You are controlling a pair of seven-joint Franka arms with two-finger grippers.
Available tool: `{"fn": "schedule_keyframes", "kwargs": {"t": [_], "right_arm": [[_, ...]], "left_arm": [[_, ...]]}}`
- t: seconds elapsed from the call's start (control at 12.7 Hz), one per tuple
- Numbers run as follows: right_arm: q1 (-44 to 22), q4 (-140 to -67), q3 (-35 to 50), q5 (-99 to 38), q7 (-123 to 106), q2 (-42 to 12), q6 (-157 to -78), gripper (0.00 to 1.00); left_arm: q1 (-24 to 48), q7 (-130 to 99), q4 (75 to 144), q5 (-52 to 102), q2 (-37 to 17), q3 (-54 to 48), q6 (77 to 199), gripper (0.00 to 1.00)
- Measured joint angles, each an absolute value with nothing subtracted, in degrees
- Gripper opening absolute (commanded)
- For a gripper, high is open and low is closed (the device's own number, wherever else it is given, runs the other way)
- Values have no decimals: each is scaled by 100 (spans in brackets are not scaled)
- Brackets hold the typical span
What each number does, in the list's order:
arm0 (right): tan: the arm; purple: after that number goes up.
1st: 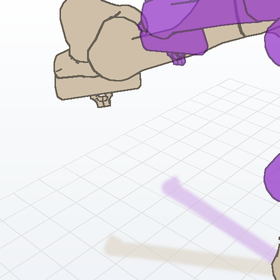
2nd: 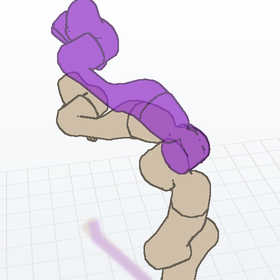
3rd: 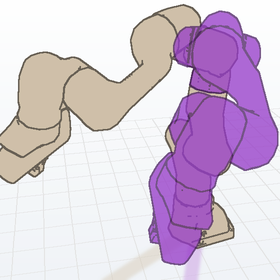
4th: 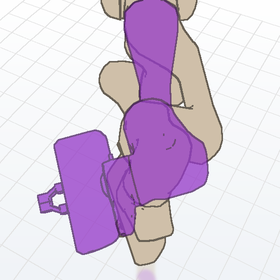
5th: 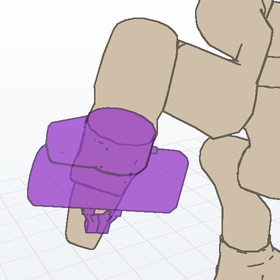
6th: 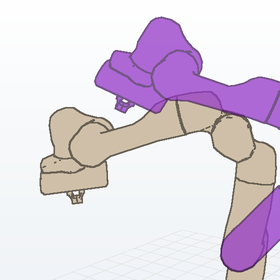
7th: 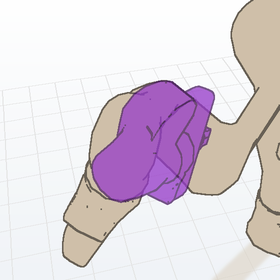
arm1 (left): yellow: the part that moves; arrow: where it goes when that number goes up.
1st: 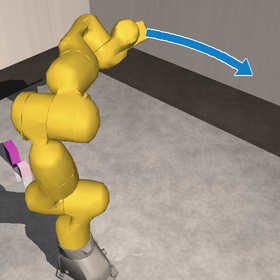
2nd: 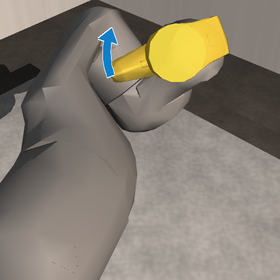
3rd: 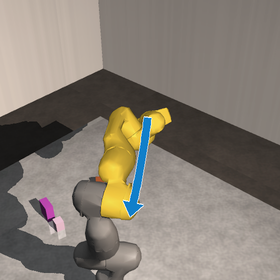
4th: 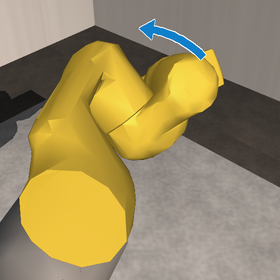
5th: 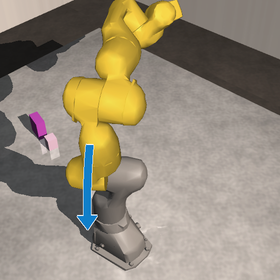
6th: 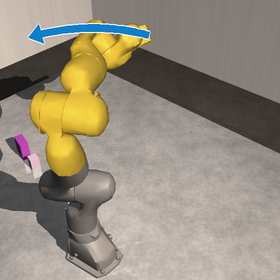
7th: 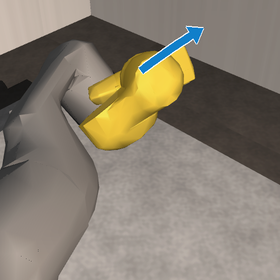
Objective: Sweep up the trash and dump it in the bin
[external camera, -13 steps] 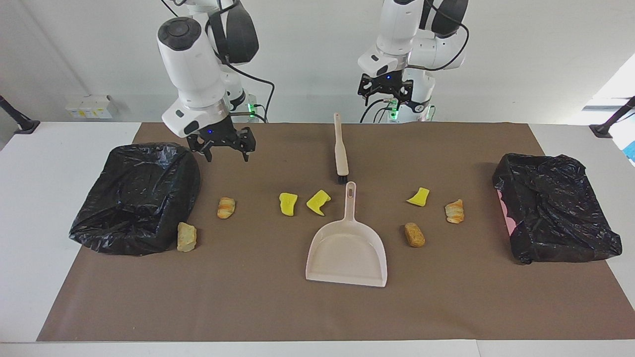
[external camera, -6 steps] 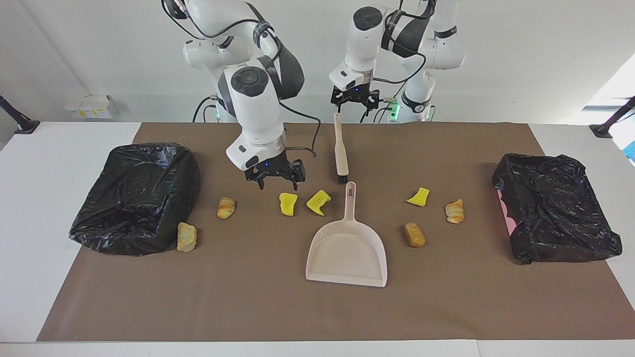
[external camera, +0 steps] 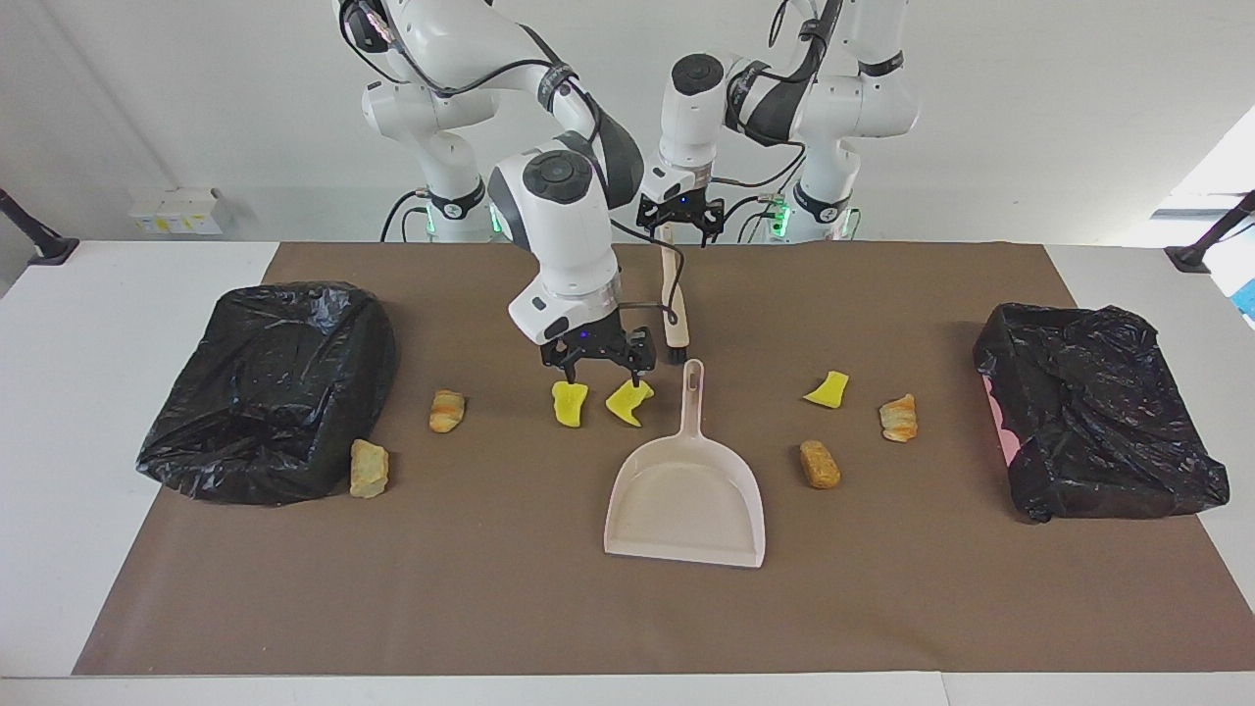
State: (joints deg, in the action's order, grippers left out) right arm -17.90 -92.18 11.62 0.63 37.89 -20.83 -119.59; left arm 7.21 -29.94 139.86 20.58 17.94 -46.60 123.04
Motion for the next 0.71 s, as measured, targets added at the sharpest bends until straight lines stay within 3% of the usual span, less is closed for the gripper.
{"fn": "schedule_keyframes", "kwargs": {"t": [0.16, 0.39, 0.55, 0.71], "right_arm": [[-1940, -9209, 1161, 64, 4146, -2238, -12253, 100], [-2373, -8924, 1143, 167, 4783, -2671, -12440, 100], [-2584, -8560, 1138, 504, 5246, -3030, -12489, 100], [-2664, -8258, 1135, 699, 5414, -3336, -12493, 95]], "left_arm": [[721, -3102, 14019, 2059, 1451, -4704, 12502, 84], [717, -3172, 14019, 2102, 1256, -4692, 12566, 58], [717, -3172, 14019, 2185, 1254, -4693, 12549, 23], [717, -3173, 14019, 2197, 1254, -4693, 12482, 14]]}}
